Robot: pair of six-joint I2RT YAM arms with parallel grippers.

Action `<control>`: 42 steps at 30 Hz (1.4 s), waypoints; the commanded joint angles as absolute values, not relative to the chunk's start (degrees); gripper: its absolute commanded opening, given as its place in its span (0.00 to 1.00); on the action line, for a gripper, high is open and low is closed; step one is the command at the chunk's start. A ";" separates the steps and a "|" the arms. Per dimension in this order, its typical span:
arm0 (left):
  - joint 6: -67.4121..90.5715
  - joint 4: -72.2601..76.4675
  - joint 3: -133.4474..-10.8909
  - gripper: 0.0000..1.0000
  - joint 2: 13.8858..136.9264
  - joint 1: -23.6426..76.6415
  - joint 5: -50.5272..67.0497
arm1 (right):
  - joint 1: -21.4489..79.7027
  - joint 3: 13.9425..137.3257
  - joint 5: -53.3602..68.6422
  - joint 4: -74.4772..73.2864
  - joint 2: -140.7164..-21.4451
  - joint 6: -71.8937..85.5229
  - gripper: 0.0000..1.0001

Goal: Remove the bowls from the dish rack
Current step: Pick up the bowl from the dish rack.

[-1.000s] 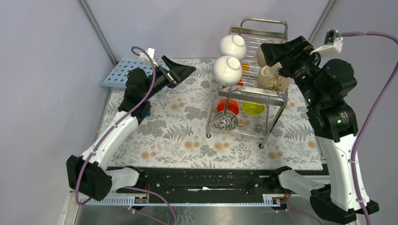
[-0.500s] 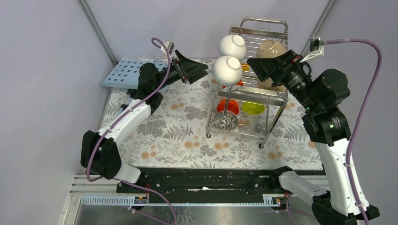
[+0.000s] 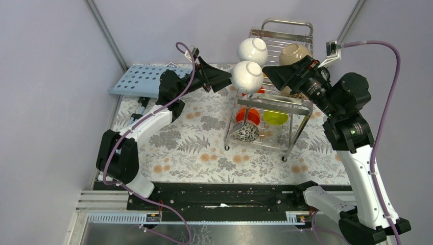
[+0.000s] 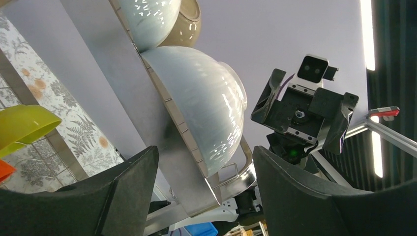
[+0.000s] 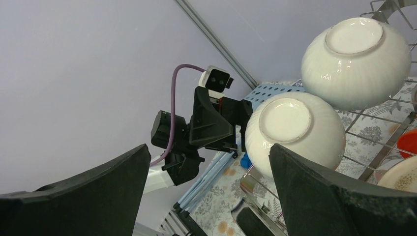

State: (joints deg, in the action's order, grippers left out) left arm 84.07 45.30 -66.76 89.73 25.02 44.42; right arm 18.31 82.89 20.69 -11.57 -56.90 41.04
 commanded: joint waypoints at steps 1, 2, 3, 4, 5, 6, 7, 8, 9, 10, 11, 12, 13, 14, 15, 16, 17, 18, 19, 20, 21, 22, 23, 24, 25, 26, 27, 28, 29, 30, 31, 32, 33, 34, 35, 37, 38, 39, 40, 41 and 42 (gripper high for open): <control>86.40 52.82 -69.58 0.73 89.89 25.73 45.79 | 18.09 81.90 22.57 -7.69 -56.97 41.27 0.98; 86.59 52.91 -69.87 0.73 90.15 25.83 45.81 | 18.10 81.59 22.59 -7.54 -56.96 41.33 0.98; 86.76 53.10 -70.10 0.72 90.44 25.96 45.88 | 18.04 81.38 22.57 -7.37 -56.87 41.39 0.98; 87.06 53.48 -70.40 0.71 90.80 26.07 45.88 | 18.02 81.17 22.54 -7.26 -56.76 41.46 0.98; 87.54 54.00 -70.47 0.70 91.17 26.22 45.88 | 18.09 80.92 22.56 -7.17 -56.77 41.45 0.98; 88.16 54.82 -70.56 0.68 91.52 26.32 45.87 | 18.10 80.75 22.57 -7.08 -56.70 41.40 0.98; 88.92 55.88 -70.51 0.67 91.89 26.43 45.83 | 18.06 80.56 22.48 -7.04 -56.62 41.44 0.98; 89.78 57.11 -70.54 0.64 92.31 26.47 45.82 | 18.08 80.43 22.37 -7.03 -56.52 41.41 0.98; 90.80 59.09 -70.45 0.60 92.87 26.62 45.82 | 18.10 80.35 22.36 -7.03 -56.51 41.41 0.98; 92.08 60.37 -70.19 0.58 93.40 26.67 45.79 | 18.05 80.19 22.35 -7.04 -56.47 41.46 0.98; 93.32 62.18 -70.07 0.57 93.81 26.76 45.81 | 18.09 80.16 22.42 -7.11 -56.45 41.40 0.98; 94.35 63.43 -70.13 0.57 94.33 26.80 45.79 | 18.10 80.09 22.48 -7.12 -56.43 41.35 0.98; 95.09 64.52 -70.18 0.57 94.67 26.90 45.80 | 18.06 80.03 22.49 -7.12 -56.38 41.31 0.98; 95.66 65.52 -70.14 0.56 94.92 26.99 45.87 | 18.06 79.92 22.50 -7.12 -56.27 41.38 0.98; 96.03 65.93 -70.25 0.56 95.12 27.13 45.92 | 18.06 79.83 22.49 -7.12 -56.21 41.25 0.98; 96.13 66.18 -70.24 0.56 95.18 27.22 45.81 | 18.06 79.74 22.50 -7.22 -56.10 41.18 0.98; 96.13 66.19 -70.35 0.55 95.26 27.32 45.83 | 18.06 79.65 22.48 -7.25 -56.08 41.15 0.98; 96.14 66.23 -70.40 0.55 95.27 27.39 45.73 | 18.03 79.57 22.38 -7.29 -55.98 41.15 0.98; 96.15 66.19 -70.57 0.54 95.41 27.55 45.71 | 18.07 79.40 22.37 -7.26 -55.92 41.18 0.98; 96.20 66.18 -70.71 0.53 95.49 27.66 45.70 | 18.00 79.30 22.46 -7.21 -55.88 41.17 0.98; 96.28 66.32 -70.91 0.52 95.64 27.76 45.76 | 18.08 79.09 22.43 -7.21 -55.81 41.13 0.98; 96.44 66.54 -71.07 0.51 95.75 27.84 45.74 | 18.10 79.10 22.44 -7.25 -55.77 41.15 0.98; 96.64 66.76 -71.24 0.49 95.87 27.92 45.80 | 18.02 79.00 22.45 -7.21 -55.81 41.16 0.98; 96.82 67.09 -71.40 0.48 96.08 28.02 45.80 | 18.05 78.89 22.44 -7.21 -55.70 41.18 0.98; 97.11 67.47 -71.51 0.47 96.25 28.11 45.79 | 18.03 78.75 22.42 -7.13 -55.71 41.14 0.98; 97.38 67.90 -71.58 0.46 96.40 28.20 45.80 | 18.09 78.67 22.42 -7.12 -55.70 41.13 0.98; 97.65 68.20 -71.62 0.45 96.53 28.29 45.74 | 18.04 78.62 22.53 -7.12 -55.68 41.18 0.98; 97.84 68.44 -71.70 0.45 96.61 28.38 45.75 | 18.09 78.54 22.54 -7.14 -55.69 41.20 0.98; 97.90 68.46 -71.83 0.45 96.74 28.46 45.71 | 18.05 78.49 22.54 -7.12 -55.68 41.13 0.98; 97.91 68.40 -71.93 0.45 96.81 28.54 45.70 | 18.03 78.37 22.53 -7.12 -55.63 41.06 0.98; 97.84 68.30 -72.09 0.45 96.92 28.63 45.68 | 18.10 78.27 22.50 -7.14 -55.63 41.12 0.98; 97.82 68.23 -72.07 0.45 97.01 28.70 45.66 | 18.03 78.15 22.44 -7.13 -55.63 41.09 0.98; 97.87 68.32 -72.20 0.45 97.09 28.74 45.65 | 18.06 78.06 22.49 -7.12 -55.68 41.11 0.98; 97.90 68.23 -72.24 0.45 97.22 28.82 45.58 | 18.09 77.93 22.62 -7.04 -55.71 41.10 0.98; 98.03 68.25 -72.32 0.45 97.43 28.78 45.58 | 18.09 77.83 22.66 -6.99 -55.72 41.14 0.98; 98.37 68.65 -72.52 0.48 97.87 28.91 45.47 | 18.10 77.55 22.69 -6.90 -55.72 41.22 0.98; 98.57 68.87 -72.68 0.49 98.03 28.98 45.44 | 18.08 77.45 22.74 -6.82 -55.68 41.22 0.98; 98.69 68.97 -72.73 0.51 98.27 29.00 45.40 | 18.08 77.36 22.76 -6.77 -55.72 41.24 0.98; 98.77 69.03 -72.77 0.52 98.45 29.00 45.31 | 18.10 77.27 22.76 -6.70 -55.65 41.34 0.98; 98.93 69.26 -72.77 0.52 98.56 29.05 45.27 | 18.11 77.16 22.70 -6.69 -55.64 41.31 0.98; 99.08 69.59 -72.80 0.52 98.72 29.08 45.19 | 18.05 77.17 22.82 -6.68 -55.71 41.38 0.98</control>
State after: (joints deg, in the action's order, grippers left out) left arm 98.32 64.53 -70.19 98.24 28.77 45.06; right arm 18.31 77.19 20.80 -9.63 -56.47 41.06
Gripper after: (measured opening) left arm 0.516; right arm 0.980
